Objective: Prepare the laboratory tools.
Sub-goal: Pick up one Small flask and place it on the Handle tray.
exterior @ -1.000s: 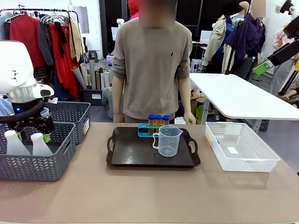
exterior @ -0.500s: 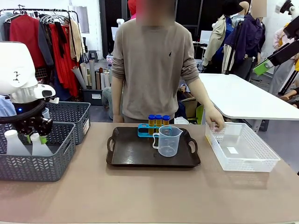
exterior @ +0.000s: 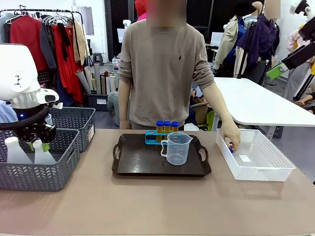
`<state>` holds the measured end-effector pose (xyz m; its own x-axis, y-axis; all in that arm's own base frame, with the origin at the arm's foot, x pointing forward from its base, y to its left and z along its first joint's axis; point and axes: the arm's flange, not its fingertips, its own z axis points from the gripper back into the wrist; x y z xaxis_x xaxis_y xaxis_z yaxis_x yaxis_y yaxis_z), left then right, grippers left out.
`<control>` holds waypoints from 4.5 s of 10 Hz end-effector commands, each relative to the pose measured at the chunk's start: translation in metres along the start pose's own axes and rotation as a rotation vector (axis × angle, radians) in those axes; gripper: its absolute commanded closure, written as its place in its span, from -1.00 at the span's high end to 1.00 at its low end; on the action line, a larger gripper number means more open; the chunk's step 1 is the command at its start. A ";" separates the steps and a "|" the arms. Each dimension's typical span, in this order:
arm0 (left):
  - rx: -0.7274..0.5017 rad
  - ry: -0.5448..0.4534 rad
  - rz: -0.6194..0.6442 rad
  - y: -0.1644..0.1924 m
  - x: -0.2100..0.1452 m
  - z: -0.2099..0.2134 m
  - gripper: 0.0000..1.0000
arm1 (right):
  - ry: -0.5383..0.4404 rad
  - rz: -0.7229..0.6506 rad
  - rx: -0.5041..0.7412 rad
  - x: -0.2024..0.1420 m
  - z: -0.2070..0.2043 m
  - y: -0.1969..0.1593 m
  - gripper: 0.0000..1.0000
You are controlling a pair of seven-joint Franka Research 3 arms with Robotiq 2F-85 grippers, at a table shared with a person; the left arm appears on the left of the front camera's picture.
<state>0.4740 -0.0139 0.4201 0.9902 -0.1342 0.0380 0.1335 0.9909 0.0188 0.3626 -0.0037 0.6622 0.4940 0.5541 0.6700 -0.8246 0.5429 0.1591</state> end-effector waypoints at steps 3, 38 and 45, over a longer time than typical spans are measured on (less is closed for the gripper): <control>0.000 0.000 0.005 0.002 0.000 0.000 -1.00 | -0.025 0.007 0.015 0.003 0.001 0.000 1.00; -0.134 -0.130 -0.818 -0.195 0.022 0.237 -1.00 | -0.025 0.007 0.015 0.003 0.001 0.000 1.00; -0.147 -0.149 -0.781 -0.175 0.017 0.232 -1.00 | -0.025 0.007 0.015 0.003 0.001 0.000 1.00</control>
<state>0.4679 -0.2103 0.6471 0.5990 -0.7806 0.1785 0.7958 0.6050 -0.0253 0.3624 -0.0034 0.6623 0.4940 0.5549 0.6694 -0.8248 0.5426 0.1589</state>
